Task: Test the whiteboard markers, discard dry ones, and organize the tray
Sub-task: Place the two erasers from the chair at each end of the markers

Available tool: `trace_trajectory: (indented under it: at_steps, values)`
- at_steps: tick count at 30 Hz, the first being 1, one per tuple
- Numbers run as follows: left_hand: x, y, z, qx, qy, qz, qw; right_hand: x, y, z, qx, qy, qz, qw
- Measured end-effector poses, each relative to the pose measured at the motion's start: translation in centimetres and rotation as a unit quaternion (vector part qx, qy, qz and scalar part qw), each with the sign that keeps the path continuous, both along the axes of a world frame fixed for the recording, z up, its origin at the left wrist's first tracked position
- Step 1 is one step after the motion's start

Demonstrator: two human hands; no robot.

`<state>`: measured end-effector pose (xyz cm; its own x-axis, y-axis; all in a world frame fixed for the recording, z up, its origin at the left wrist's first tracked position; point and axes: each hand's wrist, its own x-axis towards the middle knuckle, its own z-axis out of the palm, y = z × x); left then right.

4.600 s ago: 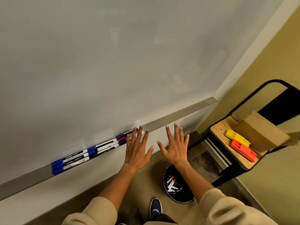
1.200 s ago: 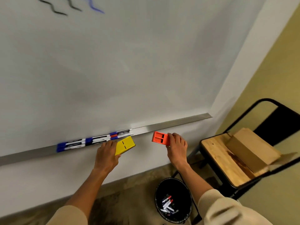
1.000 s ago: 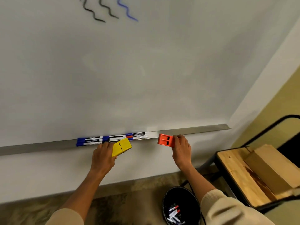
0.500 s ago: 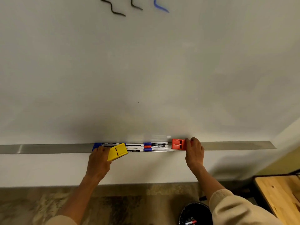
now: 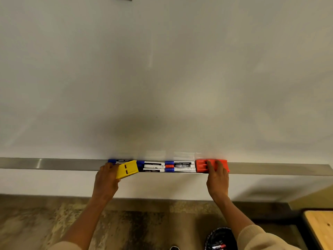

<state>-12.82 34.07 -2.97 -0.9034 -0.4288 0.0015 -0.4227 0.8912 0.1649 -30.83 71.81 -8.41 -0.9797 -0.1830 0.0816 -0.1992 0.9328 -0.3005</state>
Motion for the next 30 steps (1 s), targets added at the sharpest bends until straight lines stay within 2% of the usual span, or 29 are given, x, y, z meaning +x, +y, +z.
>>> trace_trajectory:
  at_steps: [12,15,20,30]
  values:
    - [0.1,-3.5,0.4,-0.015,0.008,0.009,1.000,0.3,-1.4,-0.7,0.027,0.019,-0.028,0.999]
    - [0.6,-5.3,0.4,-0.015,0.011,0.024,1.000,0.8,-2.1,-0.6,0.001,0.042,-0.039,0.998]
    - [1.9,-8.6,0.6,-0.007,0.008,0.053,0.999,2.4,-5.0,-0.2,-0.064,0.103,0.009,0.993]
    - [3.1,-16.0,-0.6,-0.012,-0.011,0.048,0.999,6.0,-11.4,0.9,-0.104,0.095,-0.018,0.990]
